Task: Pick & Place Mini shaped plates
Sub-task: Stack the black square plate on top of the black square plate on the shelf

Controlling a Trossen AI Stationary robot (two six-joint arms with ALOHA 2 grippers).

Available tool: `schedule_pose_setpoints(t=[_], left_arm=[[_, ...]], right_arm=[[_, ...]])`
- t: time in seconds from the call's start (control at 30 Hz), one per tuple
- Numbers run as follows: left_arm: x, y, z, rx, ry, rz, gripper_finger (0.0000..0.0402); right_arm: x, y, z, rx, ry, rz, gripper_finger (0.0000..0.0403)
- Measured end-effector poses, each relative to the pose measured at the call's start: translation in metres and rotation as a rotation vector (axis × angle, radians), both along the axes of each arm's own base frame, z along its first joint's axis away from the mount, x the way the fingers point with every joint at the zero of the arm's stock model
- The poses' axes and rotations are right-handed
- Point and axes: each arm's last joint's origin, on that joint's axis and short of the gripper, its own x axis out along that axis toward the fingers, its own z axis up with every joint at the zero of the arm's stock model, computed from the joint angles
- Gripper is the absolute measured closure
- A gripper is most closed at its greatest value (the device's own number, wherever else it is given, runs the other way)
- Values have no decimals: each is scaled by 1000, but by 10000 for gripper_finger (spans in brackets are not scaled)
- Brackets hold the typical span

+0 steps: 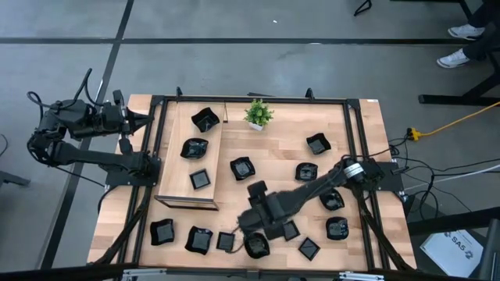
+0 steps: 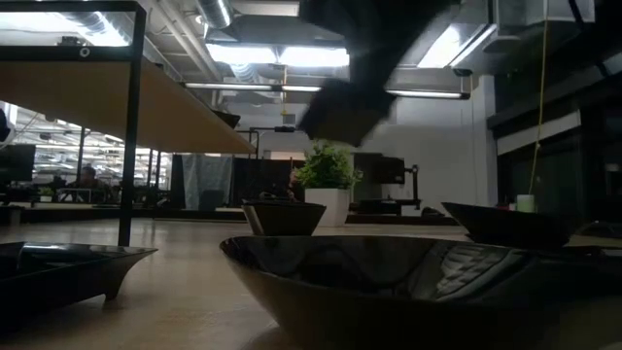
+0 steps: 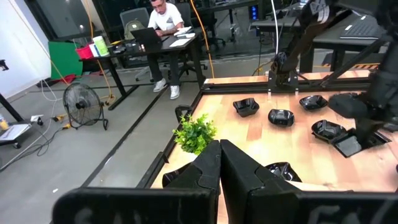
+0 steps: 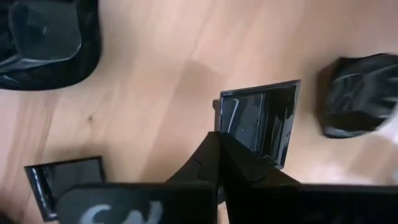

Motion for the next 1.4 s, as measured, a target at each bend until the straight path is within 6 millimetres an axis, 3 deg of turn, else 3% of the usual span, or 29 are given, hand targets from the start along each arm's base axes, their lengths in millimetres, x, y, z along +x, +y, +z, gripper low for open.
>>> schedule_pose_setpoints(t=[0.23,0.37,0.77,1.0,1.4], left_arm=[[0,0,0,0,0,0,398],[0,0,0,0,0,0,398],[0,0,0,0,0,0,398],[0,0,0,0,0,0,398],[0,0,0,0,1,0,398]], right_arm=[[14,-28,44,25,-118,47,397],[21,-40,58,14,-200,94,397],[51,-62,74,-116,-446,237,397],[65,-64,81,12,-573,384,397],[85,-76,63,-15,-587,615,397]])
